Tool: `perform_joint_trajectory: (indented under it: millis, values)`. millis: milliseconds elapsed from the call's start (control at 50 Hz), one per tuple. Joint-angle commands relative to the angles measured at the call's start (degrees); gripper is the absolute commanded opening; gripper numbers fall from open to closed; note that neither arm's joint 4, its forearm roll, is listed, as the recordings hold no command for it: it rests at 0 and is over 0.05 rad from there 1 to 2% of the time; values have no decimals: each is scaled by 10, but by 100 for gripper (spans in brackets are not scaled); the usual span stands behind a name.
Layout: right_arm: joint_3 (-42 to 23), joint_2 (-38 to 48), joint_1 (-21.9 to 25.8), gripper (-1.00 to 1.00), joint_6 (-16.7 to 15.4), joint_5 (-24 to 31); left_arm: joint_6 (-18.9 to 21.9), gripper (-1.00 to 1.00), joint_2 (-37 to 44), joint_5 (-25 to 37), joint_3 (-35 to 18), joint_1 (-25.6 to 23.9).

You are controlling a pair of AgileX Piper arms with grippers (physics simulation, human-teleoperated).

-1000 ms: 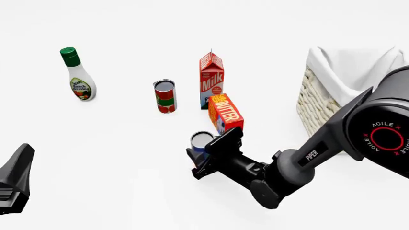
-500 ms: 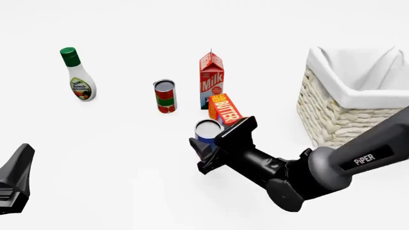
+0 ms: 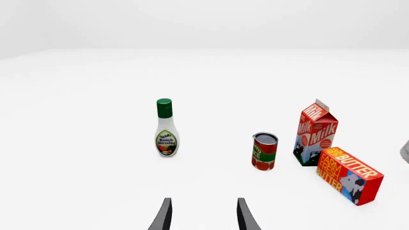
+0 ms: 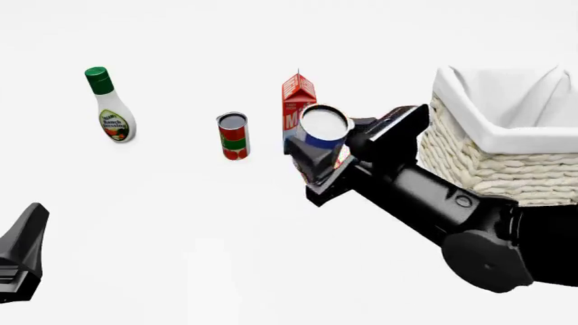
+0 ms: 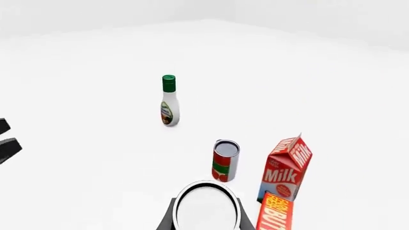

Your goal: Pick the alphabet soup and place it in the basket.

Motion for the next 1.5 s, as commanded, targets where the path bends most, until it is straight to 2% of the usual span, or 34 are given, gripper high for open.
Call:
perform_joint_trajectory:
  millis: [20, 180, 400, 720, 1100, 1500]
  values:
    - [-17, -121, -5, -100, -2, 69, 0, 100, 0, 0, 0, 0]
    - [-46, -188, -15, -100, -11, 121, 0, 100, 0, 0, 0, 0]
    - [-74, -261, -51, -100, -17, 177, 0, 100, 0, 0, 0, 0]
    - [-125, -341, -143, -100, -43, 258, 0, 100, 0, 0, 0, 0]
    - [-143, -356, -252, -100, -41, 277, 0, 100, 0, 0, 0, 0]
    - [-142, -346, -375, -100, -65, 302, 0, 100, 0, 0, 0, 0]
